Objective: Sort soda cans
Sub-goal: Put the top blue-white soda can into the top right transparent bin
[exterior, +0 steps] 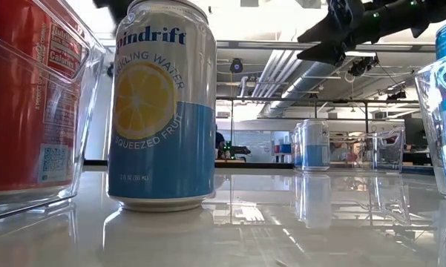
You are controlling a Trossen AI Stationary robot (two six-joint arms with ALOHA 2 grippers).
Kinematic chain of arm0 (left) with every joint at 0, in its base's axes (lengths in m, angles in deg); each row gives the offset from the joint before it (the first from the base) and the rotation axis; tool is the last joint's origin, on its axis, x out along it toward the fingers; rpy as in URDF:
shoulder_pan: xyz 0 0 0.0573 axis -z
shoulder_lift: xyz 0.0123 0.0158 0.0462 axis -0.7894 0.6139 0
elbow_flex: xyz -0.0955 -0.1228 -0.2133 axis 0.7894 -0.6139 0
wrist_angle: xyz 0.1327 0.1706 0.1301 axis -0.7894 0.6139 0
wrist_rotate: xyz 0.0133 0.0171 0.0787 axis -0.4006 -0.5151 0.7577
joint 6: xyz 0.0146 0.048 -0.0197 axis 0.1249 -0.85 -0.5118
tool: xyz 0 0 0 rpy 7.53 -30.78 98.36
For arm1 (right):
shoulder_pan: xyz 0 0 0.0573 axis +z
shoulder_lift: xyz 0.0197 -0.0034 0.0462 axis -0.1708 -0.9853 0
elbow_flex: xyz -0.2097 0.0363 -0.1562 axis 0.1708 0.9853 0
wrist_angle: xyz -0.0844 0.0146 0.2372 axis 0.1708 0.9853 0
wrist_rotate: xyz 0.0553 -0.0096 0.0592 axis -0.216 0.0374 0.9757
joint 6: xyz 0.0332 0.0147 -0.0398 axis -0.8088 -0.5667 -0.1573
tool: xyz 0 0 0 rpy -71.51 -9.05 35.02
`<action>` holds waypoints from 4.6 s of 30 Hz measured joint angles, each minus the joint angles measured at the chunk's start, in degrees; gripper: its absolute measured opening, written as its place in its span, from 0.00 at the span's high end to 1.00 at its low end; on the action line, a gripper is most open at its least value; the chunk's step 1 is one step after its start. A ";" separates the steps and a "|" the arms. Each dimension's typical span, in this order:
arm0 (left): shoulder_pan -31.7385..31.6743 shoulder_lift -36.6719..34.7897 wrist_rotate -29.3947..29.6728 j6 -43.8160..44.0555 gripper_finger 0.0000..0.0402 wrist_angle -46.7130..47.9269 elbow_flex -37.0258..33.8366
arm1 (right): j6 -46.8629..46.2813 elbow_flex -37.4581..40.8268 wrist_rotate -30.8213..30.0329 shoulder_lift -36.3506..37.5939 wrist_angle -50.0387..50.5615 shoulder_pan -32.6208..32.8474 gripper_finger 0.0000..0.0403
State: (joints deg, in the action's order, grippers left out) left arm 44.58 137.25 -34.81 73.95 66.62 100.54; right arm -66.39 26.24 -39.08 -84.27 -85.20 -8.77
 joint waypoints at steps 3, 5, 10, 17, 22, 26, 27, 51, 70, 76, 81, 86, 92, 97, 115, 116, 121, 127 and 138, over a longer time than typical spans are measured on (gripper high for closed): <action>-0.97 9.70 0.06 -7.12 0.28 2.77 11.29 | -0.33 0.00 -1.67 0.08 0.22 -0.14 0.25; -1.68 16.97 0.12 -11.74 0.28 5.06 19.86 | -0.73 0.00 -1.73 0.11 0.29 -0.13 0.25; -3.19 33.95 -0.31 -21.29 0.28 13.80 40.49 | -3.89 0.00 -1.66 0.75 5.04 -0.12 0.25; -4.03 49.65 -0.34 -25.44 0.27 21.21 61.19 | -6.73 0.00 -1.67 4.01 15.83 -0.12 0.25; -4.12 53.67 -0.36 -25.79 0.20 21.45 66.12 | -6.75 0.00 -1.67 5.07 20.24 -0.12 0.25; -4.24 53.74 -0.38 -26.39 0.17 21.03 66.12 | -6.71 0.00 -2.04 4.86 21.88 -0.09 0.25; -4.34 53.74 -0.41 -25.99 0.16 20.66 66.12 | -6.67 0.00 -2.22 4.84 22.11 -0.09 0.25; -0.67 46.91 4.45 -29.20 0.15 28.09 66.08 | -0.89 0.00 -3.43 -3.37 16.15 3.00 0.25; 1.44 26.88 15.10 -25.10 0.15 -3.25 20.69 | -0.86 -0.02 -10.96 -28.30 -17.82 6.14 0.25; 2.53 26.93 11.12 -30.46 0.15 -35.13 6.95 | -1.75 -0.02 -10.88 -31.68 -18.69 6.40 0.25; 3.92 27.62 11.22 -32.58 0.16 -46.55 2.76 | -2.34 -0.02 -10.88 -32.26 -18.39 6.40 0.25; 8.12 27.60 11.00 -32.96 0.16 -48.16 2.32 | -1.81 -0.02 -10.83 -31.48 -17.58 6.31 0.25; 13.96 27.60 19.62 -32.62 0.16 -47.86 2.32 | -1.32 -0.02 -7.97 -29.86 -13.91 6.24 0.25; 15.98 27.60 27.07 -29.34 0.16 -47.55 2.32 | 0.78 -0.12 -4.15 -29.92 -13.52 6.39 0.25; 14.29 27.60 30.15 -23.51 0.16 -48.30 2.32 | 5.45 -0.76 -2.46 -30.24 -13.02 6.29 0.25; 14.20 27.60 30.13 -23.52 0.16 -48.78 2.32 | 5.80 -0.80 -2.46 -30.66 -12.89 6.28 0.25; 13.88 27.60 30.13 -23.85 0.16 -50.12 2.34 | 6.84 -1.09 -2.00 -33.04 -14.49 6.27 0.27; 16.17 27.60 33.98 -23.44 0.16 -49.97 2.37 | 6.69 -0.96 -1.87 -32.41 -14.53 6.27 0.42; 20.34 26.38 45.44 -16.20 0.16 -40.95 2.35 | 5.18 -0.52 -9.29 -20.01 -3.85 6.24 0.42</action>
State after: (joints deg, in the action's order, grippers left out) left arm 64.91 163.62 10.64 57.75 25.67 102.90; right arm -61.21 25.72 -48.37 -104.29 -89.05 -2.53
